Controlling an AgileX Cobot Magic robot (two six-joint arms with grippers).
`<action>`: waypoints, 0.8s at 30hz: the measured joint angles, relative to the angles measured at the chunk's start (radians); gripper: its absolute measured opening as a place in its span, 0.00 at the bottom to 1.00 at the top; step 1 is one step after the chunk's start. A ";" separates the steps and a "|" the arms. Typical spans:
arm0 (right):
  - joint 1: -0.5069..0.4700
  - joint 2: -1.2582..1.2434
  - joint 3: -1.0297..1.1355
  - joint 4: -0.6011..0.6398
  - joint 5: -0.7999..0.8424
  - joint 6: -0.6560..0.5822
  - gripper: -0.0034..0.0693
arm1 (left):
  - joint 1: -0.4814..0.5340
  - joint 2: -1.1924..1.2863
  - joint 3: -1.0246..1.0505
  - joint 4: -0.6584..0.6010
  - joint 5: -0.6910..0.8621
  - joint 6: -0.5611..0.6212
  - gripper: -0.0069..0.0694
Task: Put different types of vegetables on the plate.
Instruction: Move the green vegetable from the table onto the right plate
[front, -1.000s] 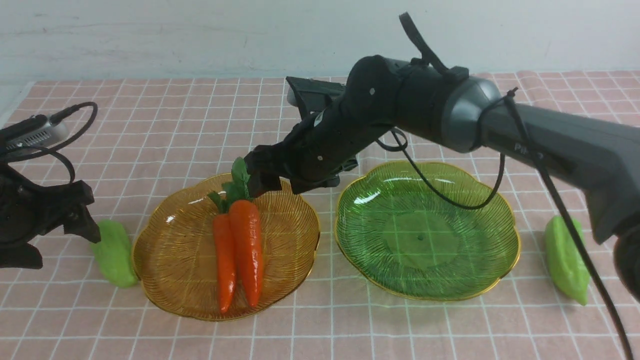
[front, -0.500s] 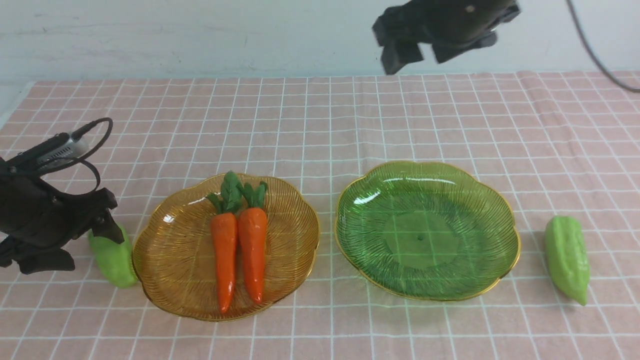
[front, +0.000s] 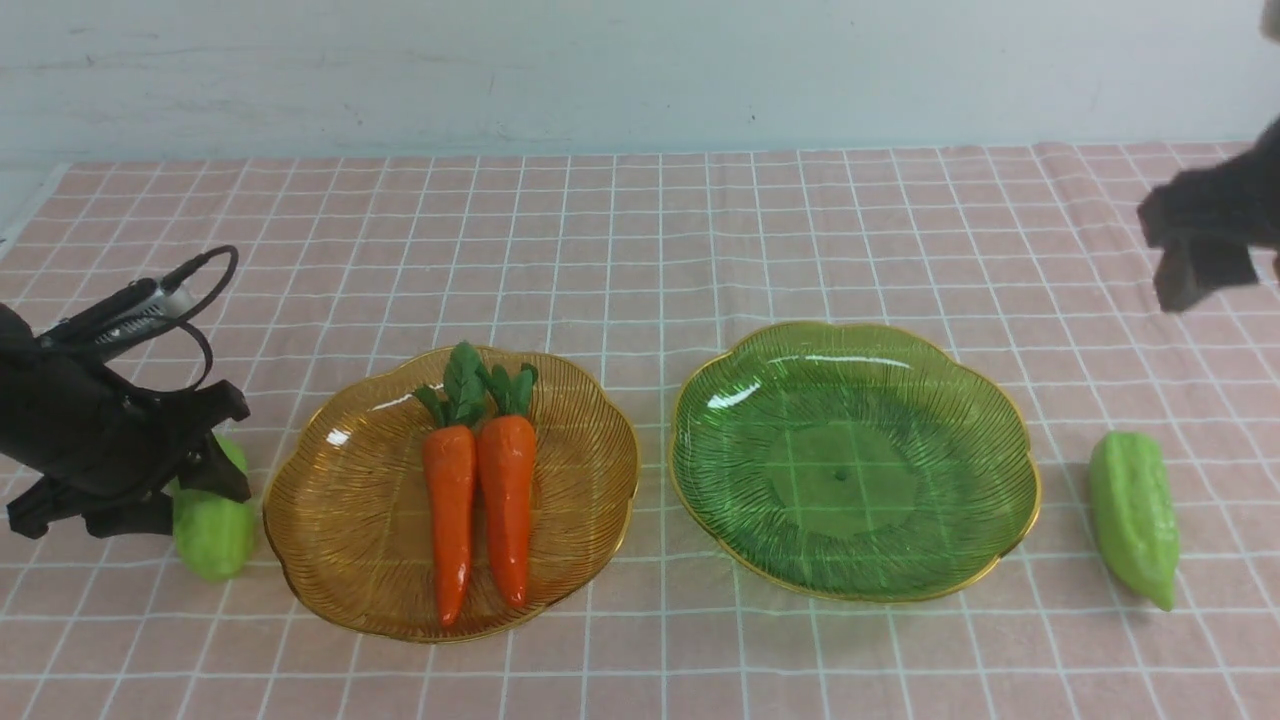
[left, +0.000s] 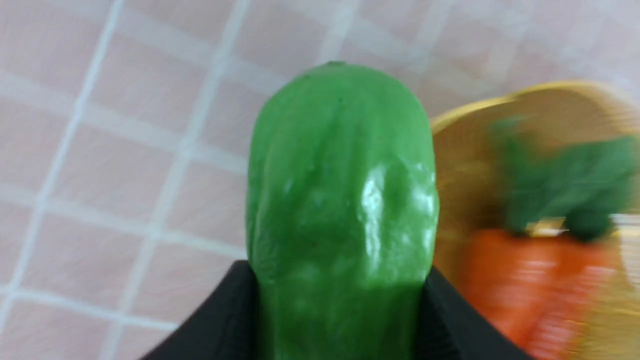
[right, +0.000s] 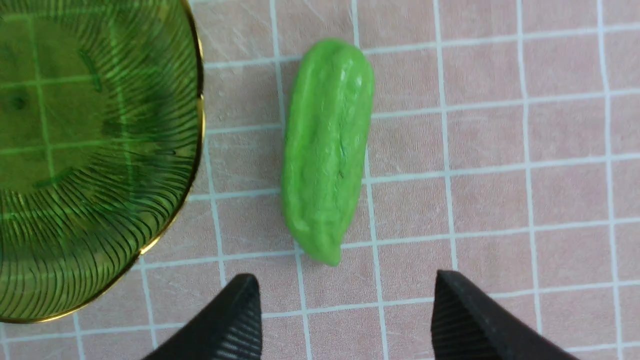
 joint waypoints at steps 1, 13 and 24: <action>-0.012 0.006 0.020 0.010 -0.018 0.000 0.62 | -0.024 -0.029 -0.023 -0.008 0.010 0.004 0.48; -0.028 0.288 0.065 0.049 -0.255 -0.004 0.70 | -0.699 0.086 -0.235 -0.110 -0.080 0.071 0.48; -0.031 0.347 0.061 0.136 -0.272 -0.101 0.59 | -0.781 0.354 -0.360 -0.077 -0.097 0.060 0.71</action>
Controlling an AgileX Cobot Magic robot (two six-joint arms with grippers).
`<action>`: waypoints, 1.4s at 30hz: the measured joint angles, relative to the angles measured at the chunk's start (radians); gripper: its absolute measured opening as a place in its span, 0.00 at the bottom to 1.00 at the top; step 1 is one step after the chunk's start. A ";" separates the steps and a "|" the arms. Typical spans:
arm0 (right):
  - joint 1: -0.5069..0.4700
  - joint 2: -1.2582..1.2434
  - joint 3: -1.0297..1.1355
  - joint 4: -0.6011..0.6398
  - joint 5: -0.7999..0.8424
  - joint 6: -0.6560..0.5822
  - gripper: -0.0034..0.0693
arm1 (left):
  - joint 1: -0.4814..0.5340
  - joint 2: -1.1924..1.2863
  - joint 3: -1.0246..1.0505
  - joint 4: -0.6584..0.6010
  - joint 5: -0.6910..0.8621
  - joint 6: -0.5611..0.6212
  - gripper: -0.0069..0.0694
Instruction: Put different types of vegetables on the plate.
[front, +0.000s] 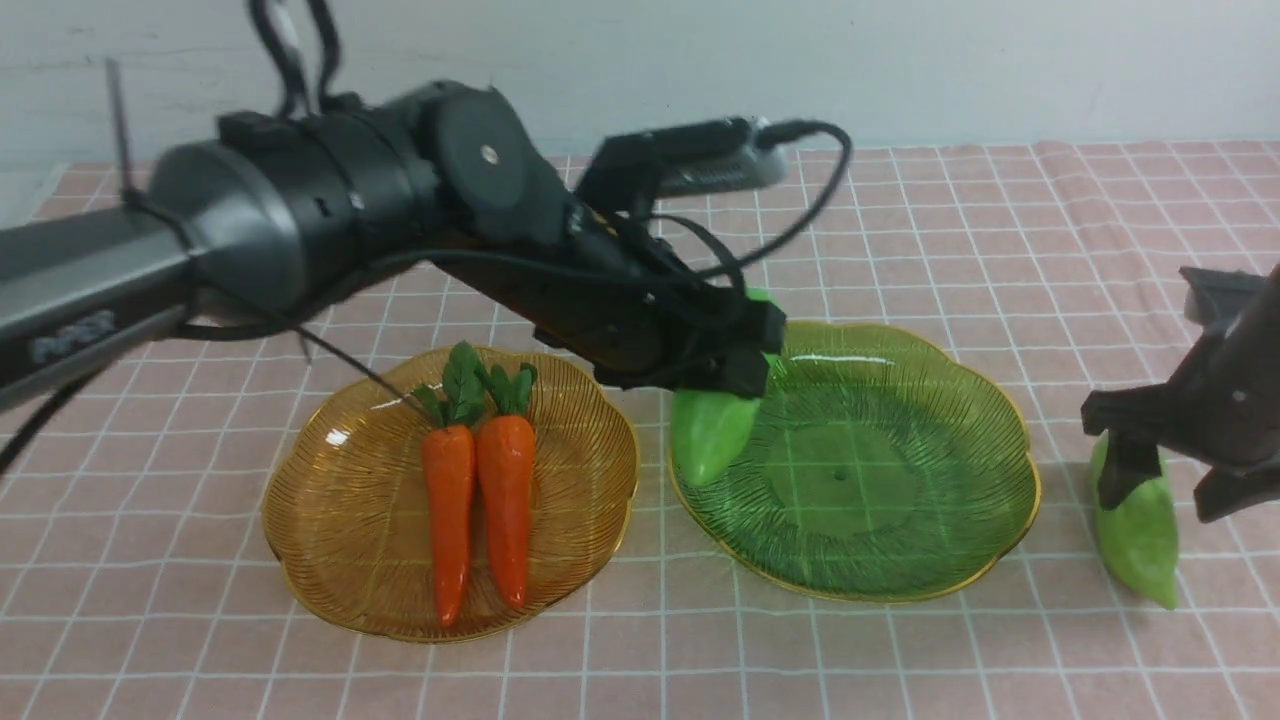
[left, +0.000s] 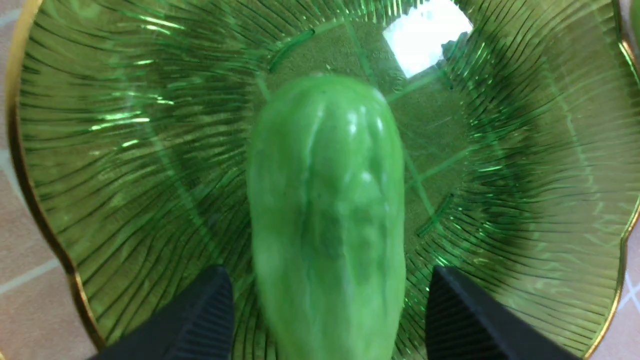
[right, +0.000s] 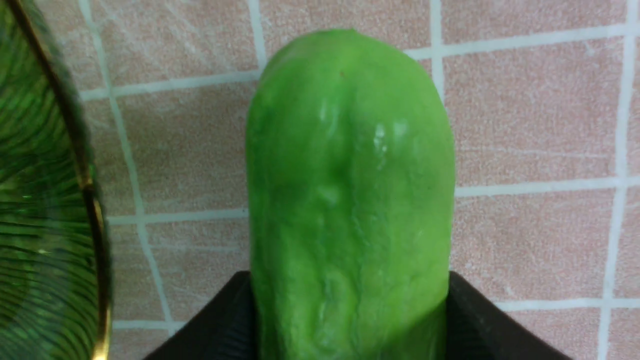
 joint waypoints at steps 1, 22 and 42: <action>0.000 -0.031 -0.009 0.001 0.003 0.000 0.59 | 0.000 0.000 -0.012 0.013 0.015 -0.007 0.71; 0.161 -0.093 -0.083 0.325 -0.011 -0.159 0.84 | 0.016 -0.477 -0.177 0.576 0.474 -0.215 0.09; 0.161 -0.669 -0.255 0.155 0.172 -0.160 0.04 | 0.016 -1.145 0.605 0.713 0.145 -0.434 0.09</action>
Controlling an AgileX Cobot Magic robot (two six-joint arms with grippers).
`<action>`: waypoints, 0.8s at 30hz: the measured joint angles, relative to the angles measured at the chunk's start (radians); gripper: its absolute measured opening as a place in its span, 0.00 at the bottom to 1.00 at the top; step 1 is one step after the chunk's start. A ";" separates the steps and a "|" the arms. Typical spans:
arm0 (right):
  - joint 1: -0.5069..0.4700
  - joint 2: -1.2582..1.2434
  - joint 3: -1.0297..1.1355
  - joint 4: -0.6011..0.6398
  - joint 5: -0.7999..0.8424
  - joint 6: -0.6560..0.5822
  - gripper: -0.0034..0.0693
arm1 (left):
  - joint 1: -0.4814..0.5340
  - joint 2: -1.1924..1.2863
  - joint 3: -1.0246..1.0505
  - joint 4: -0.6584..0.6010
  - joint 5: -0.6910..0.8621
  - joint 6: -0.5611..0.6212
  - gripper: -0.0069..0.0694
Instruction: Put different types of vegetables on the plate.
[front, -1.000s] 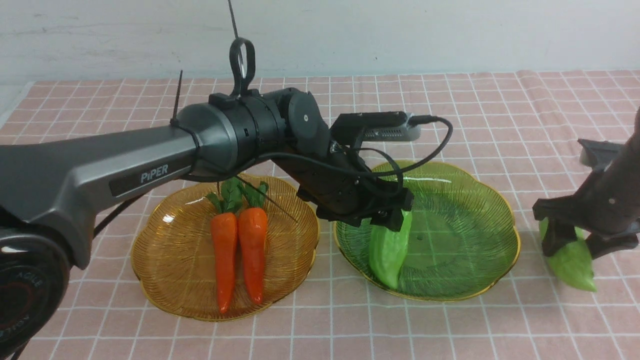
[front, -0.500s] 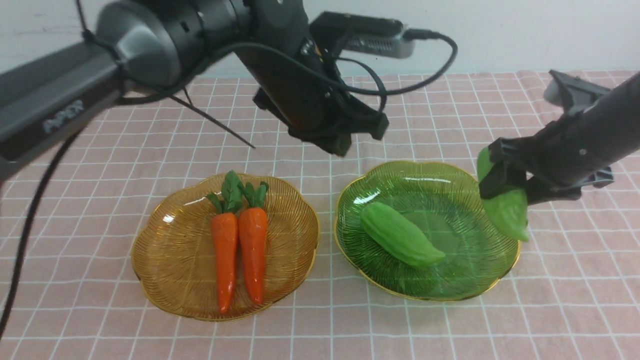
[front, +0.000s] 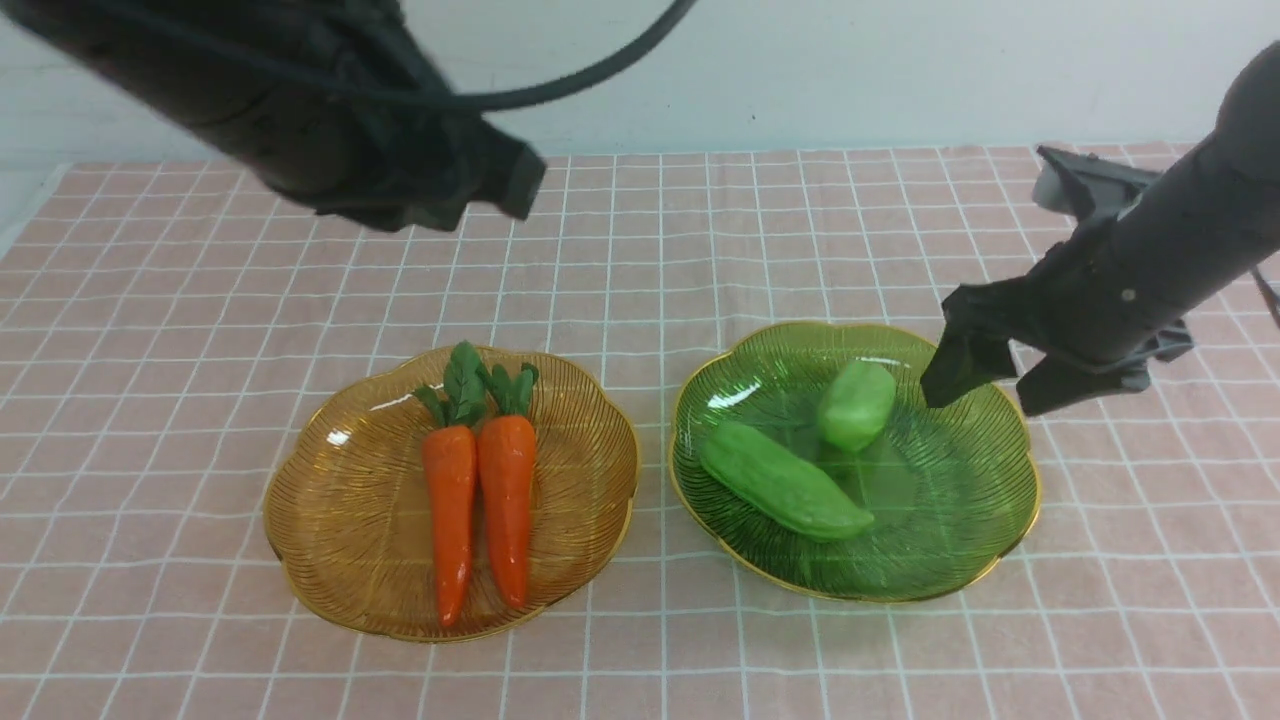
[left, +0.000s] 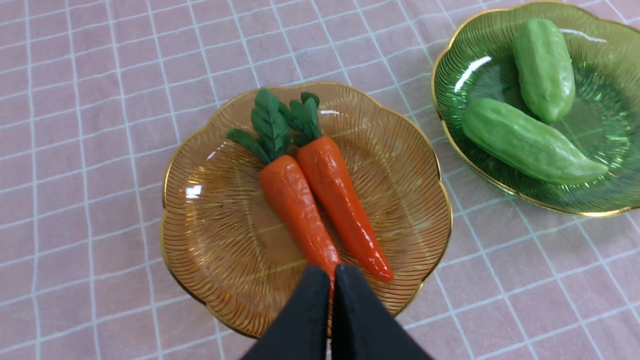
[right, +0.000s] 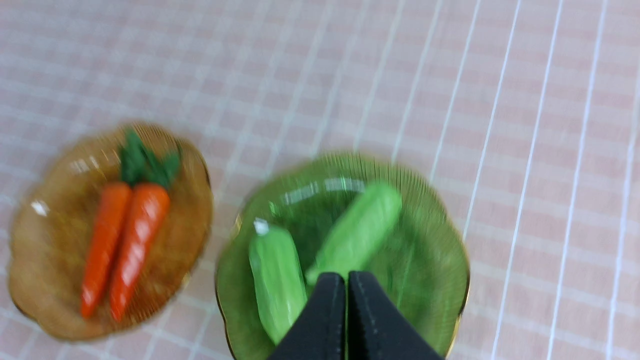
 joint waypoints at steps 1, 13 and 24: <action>0.000 -0.052 0.015 0.000 -0.021 0.000 0.04 | 0.000 -0.023 0.033 0.016 -0.019 -0.031 0.09; 0.000 -0.768 0.578 -0.060 -0.620 0.000 0.03 | 0.000 -0.144 0.192 0.130 -0.132 -0.187 0.09; 0.000 -1.165 1.028 -0.072 -1.049 0.000 0.03 | 0.000 -0.150 0.194 0.162 -0.136 -0.184 0.09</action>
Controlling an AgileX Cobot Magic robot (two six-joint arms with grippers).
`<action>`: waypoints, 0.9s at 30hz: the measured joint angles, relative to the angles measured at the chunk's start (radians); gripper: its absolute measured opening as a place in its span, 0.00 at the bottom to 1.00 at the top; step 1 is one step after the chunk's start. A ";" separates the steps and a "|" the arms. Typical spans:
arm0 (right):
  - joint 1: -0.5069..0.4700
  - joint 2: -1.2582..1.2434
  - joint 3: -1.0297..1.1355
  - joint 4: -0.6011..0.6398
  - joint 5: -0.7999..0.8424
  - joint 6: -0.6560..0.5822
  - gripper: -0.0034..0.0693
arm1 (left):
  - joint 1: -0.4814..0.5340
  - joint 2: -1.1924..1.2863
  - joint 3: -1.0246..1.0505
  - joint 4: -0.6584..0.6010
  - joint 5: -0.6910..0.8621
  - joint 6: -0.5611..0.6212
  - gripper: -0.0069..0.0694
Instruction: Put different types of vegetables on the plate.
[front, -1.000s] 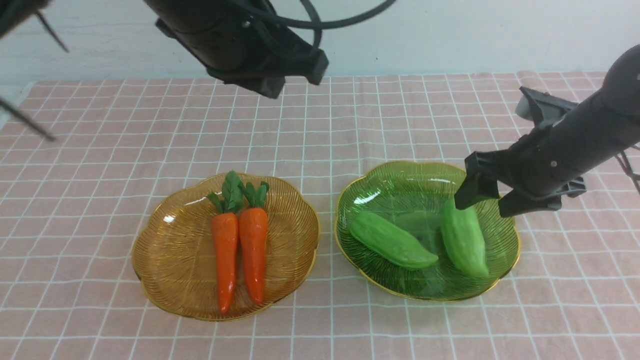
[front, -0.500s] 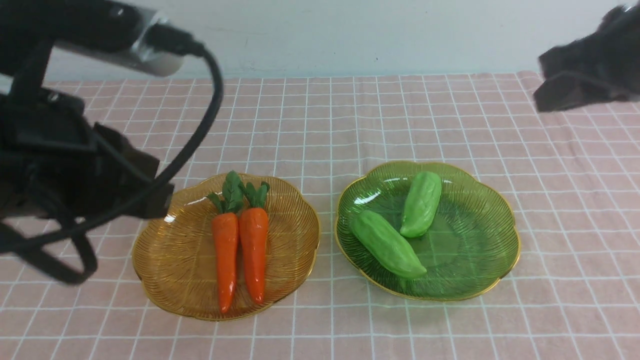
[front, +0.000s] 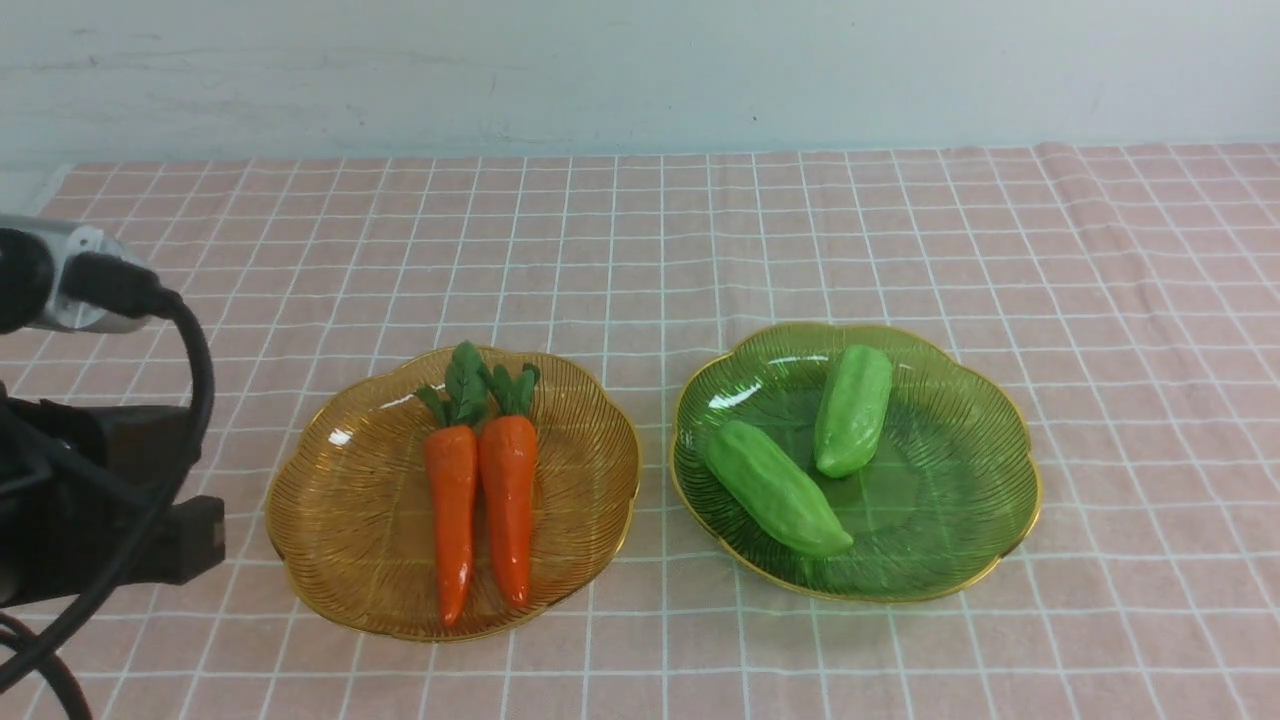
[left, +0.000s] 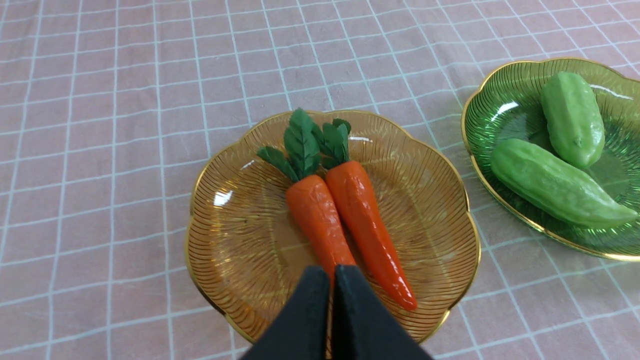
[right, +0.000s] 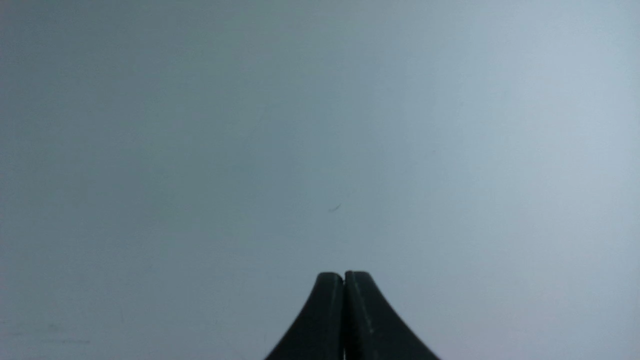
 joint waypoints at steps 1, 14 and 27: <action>0.000 -0.011 0.021 -0.001 -0.028 0.000 0.03 | 0.000 -0.003 0.000 0.006 -0.001 0.000 0.09; 0.000 -0.037 0.067 -0.002 -0.148 0.000 0.03 | 0.000 -0.262 0.102 0.113 0.005 -0.016 0.09; 0.000 -0.037 0.067 -0.003 -0.148 0.000 0.03 | 0.000 -0.477 0.197 0.144 0.023 -0.082 0.09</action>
